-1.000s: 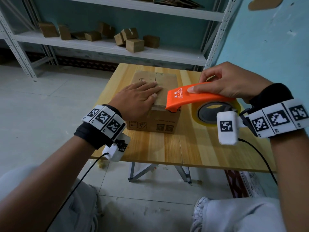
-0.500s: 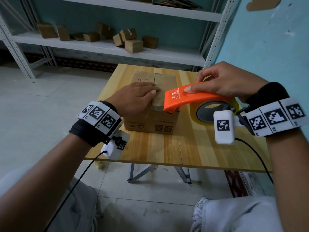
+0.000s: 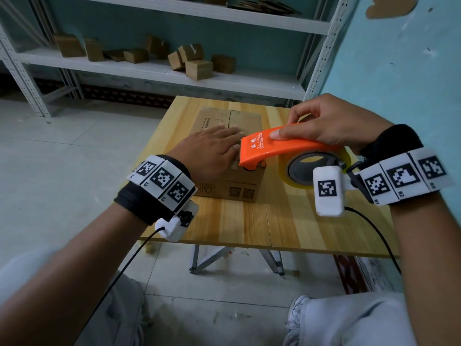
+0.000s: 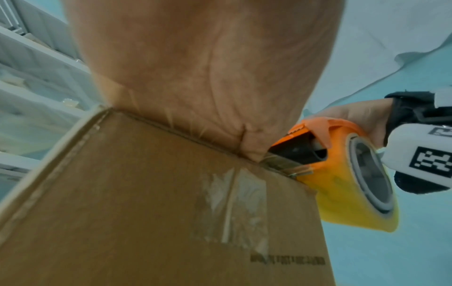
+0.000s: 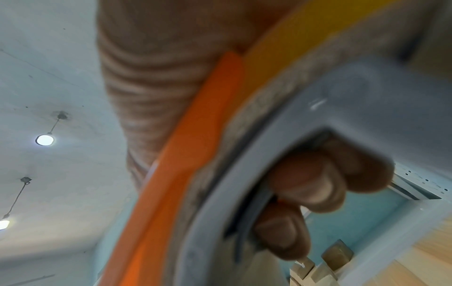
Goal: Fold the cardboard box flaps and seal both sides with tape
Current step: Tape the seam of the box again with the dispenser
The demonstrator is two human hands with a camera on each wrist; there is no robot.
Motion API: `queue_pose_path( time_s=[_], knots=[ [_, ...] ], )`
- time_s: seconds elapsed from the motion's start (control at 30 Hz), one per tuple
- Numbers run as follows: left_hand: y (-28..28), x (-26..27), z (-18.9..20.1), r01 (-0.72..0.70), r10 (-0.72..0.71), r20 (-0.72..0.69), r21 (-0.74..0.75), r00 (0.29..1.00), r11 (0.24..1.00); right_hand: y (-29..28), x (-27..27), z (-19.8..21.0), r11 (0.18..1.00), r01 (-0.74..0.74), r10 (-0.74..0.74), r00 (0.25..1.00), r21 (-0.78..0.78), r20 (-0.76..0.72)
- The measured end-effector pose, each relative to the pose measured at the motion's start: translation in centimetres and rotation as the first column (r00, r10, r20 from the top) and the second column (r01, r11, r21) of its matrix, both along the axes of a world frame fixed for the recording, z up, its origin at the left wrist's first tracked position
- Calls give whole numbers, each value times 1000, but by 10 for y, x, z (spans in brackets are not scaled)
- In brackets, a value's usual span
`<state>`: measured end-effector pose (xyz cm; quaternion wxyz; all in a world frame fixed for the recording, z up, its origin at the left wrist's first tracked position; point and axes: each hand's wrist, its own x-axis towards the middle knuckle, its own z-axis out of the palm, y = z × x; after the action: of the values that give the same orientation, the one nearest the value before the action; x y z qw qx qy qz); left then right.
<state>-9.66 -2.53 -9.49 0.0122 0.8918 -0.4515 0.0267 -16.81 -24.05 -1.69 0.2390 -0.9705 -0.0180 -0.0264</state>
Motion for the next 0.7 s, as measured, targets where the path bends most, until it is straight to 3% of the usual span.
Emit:
queue_pose_path(
  time_s=[0.07,0.2,0.43,0.7],
  knots=[
    [-4,-3,1,-20,20,8,-16,1000,1000,-1,1,0,1000,-2,2,1000,5,-1],
    [-9,-8,3,-124,89,-177,-198,980,972,-2,1,-1,1000,-6,6,1000,15,3],
    [-5,0,-3,-134,81,-230,-228,970,964,-4,1,-1,1000,-1,1,1000,16,-5],
    [-11,-2,-3,-187,149,-190,-200,970,962,-5,2,-2,1000,-3,3,1000,9,-12]
  ],
)
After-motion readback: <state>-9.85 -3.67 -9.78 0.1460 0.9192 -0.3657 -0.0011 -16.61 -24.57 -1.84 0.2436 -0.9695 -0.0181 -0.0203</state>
